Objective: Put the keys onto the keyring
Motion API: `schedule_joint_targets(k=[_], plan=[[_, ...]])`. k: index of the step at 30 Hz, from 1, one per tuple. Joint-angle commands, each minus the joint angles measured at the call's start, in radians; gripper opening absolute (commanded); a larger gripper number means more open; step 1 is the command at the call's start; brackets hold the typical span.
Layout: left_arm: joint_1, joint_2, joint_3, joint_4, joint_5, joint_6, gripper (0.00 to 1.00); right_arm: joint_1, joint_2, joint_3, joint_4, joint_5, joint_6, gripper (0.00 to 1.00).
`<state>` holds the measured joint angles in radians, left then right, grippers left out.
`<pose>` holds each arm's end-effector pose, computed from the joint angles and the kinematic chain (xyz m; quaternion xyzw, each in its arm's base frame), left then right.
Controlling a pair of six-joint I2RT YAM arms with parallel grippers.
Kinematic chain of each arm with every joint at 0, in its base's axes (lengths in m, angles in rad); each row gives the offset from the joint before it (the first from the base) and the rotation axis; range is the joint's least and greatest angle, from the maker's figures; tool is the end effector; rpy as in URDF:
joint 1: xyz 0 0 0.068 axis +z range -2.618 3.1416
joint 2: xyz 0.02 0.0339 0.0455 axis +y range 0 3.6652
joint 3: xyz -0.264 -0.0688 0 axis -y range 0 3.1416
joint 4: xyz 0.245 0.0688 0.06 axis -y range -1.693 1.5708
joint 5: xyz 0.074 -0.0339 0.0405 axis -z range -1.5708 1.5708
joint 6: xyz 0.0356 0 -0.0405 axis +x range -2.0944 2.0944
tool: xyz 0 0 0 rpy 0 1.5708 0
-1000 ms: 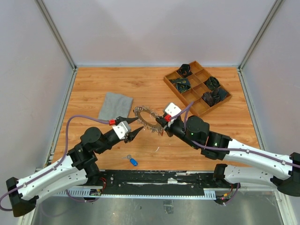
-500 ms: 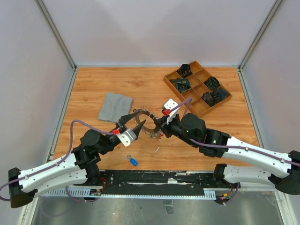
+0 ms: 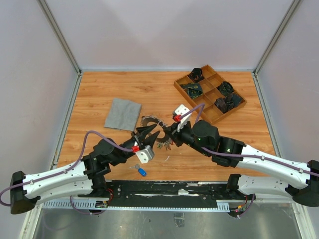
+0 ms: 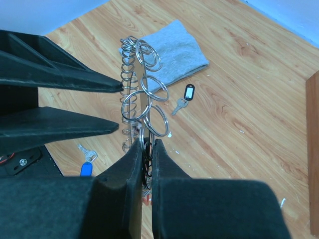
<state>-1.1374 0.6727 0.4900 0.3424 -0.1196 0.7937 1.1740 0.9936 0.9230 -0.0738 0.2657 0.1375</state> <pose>0.0766 -0.1555 0.3099 0.5064 0.4057 -0.0918 0.7553 0.0982 0.2102 0.3617 -0.2960 0.6941 0.3160 0.5751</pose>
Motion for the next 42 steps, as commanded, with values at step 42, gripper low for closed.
schedule_joint_targets(k=[42], plan=[[-0.029,0.053,0.049,0.089,-0.057,0.095,0.26,0.006,0.012,0.046,0.046,-0.066,0.034,0.01]])
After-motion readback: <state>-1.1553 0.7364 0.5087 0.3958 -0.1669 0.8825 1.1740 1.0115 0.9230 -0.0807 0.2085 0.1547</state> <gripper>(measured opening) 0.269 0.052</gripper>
